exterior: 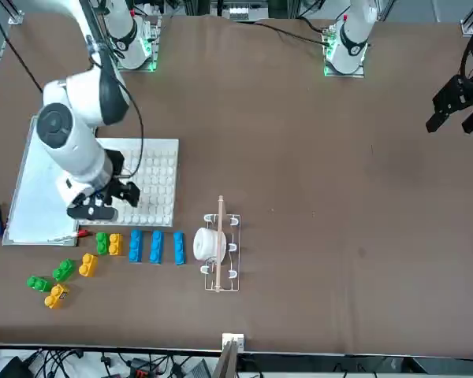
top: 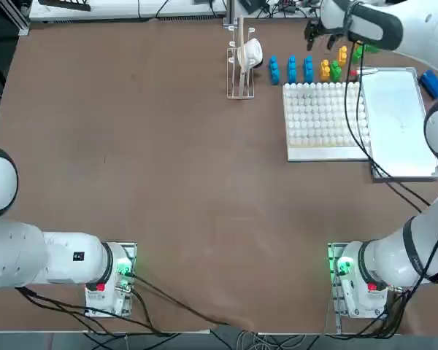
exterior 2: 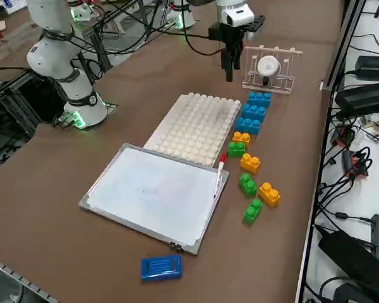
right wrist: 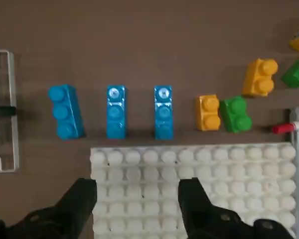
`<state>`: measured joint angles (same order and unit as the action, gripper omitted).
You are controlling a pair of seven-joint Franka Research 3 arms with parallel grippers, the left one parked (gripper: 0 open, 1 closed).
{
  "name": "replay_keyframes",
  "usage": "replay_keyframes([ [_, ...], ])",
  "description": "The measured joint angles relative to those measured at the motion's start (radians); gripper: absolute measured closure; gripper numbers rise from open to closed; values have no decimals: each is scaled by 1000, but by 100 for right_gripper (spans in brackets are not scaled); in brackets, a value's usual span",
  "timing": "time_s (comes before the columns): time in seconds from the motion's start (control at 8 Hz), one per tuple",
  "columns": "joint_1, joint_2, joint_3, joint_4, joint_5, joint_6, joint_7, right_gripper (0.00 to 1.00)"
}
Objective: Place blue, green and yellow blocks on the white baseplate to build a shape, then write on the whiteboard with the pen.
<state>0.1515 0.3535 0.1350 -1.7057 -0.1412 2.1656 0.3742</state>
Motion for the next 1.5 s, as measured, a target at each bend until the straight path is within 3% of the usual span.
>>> replay_keyframes([
  [0.38, 8, 110, 0, -10, 0, 208, 5, 0],
  [0.75, 13, 188, -1, -6, 0, 310, 3, 0],
  [1.5, 19, 269, -1, 44, 0, 365, 3, 0],
])
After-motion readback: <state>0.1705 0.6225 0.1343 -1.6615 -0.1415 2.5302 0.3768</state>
